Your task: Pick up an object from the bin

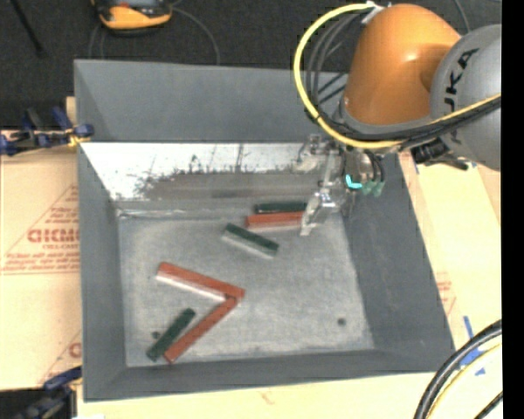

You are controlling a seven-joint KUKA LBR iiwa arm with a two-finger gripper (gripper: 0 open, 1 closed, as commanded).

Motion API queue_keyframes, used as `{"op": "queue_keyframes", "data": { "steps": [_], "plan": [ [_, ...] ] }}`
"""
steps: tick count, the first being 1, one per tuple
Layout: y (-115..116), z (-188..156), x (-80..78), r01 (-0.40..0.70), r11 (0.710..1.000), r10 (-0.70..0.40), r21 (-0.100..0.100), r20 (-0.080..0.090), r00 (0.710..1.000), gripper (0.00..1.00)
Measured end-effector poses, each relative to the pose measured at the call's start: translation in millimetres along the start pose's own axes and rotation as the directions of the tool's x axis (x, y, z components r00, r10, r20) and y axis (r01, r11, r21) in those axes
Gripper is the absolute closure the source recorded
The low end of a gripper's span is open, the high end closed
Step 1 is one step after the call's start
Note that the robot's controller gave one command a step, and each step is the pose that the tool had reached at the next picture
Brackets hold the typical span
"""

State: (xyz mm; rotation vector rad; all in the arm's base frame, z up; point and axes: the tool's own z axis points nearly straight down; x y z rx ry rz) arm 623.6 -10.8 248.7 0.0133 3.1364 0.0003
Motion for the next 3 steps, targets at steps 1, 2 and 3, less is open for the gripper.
{"op": "queue_keyframes", "data": {
  "steps": [1,2,3],
  "plan": [
    [0.0,0.0,0.0,0.000,1.000,0.000,0.000,0.000,1.000,0.00],
    [4.5,48.1,-3.1,0.009,1.000,-0.009,0.001,0.007,1.000,0.00],
    [36.3,107.9,-15.2,0.076,0.997,-0.076,0.001,0.004,0.997,0.00]
  ]
}}
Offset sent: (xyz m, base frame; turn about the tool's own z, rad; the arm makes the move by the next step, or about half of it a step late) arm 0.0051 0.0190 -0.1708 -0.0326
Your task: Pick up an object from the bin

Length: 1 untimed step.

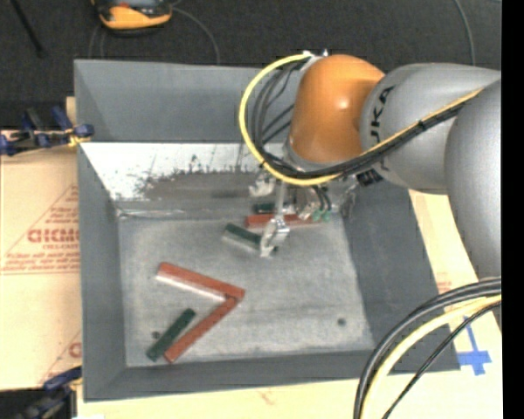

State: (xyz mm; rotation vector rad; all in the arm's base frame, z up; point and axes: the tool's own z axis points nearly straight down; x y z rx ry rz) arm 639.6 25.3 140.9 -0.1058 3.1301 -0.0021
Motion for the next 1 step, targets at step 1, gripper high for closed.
{"op": "queue_keyframes", "data": {
  "steps": [1],
  "plan": [
    [-36.5,60.7,-9.3,-0.067,0.998,0.067,-0.008,-0.008,0.998,1.00]
  ]
}}
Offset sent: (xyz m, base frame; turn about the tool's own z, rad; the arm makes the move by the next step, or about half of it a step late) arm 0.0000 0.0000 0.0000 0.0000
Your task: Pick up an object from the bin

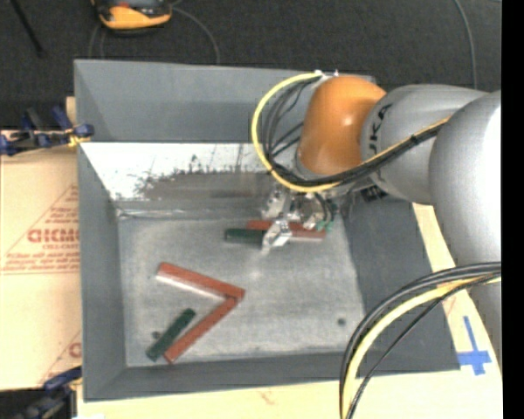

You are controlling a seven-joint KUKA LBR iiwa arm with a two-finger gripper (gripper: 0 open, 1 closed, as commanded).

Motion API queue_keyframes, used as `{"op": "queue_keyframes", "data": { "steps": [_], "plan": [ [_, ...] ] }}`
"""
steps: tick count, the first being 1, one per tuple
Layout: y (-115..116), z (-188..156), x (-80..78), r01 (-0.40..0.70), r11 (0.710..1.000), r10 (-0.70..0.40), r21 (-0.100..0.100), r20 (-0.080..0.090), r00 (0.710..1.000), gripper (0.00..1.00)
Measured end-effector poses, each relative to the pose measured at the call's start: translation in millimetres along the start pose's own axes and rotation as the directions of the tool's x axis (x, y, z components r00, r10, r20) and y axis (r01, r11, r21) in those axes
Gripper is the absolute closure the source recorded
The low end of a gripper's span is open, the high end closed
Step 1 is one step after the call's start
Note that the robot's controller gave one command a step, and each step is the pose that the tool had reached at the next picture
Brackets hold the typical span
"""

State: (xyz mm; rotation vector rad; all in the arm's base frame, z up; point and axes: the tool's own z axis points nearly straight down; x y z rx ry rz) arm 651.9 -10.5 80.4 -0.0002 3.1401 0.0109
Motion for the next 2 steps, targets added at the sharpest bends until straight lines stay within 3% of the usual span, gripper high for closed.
{"op": "queue_keyframes", "data": {
  "steps": [1,2],
  "plan": [
    [-0.1,-0.1,-0.1,0.000,1.000,0.000,0.000,0.001,1.000,1.00],
    [4.7,-144.9,17.9,0.045,0.999,-0.045,0.008,0.005,0.999,1.00]
  ]
}}
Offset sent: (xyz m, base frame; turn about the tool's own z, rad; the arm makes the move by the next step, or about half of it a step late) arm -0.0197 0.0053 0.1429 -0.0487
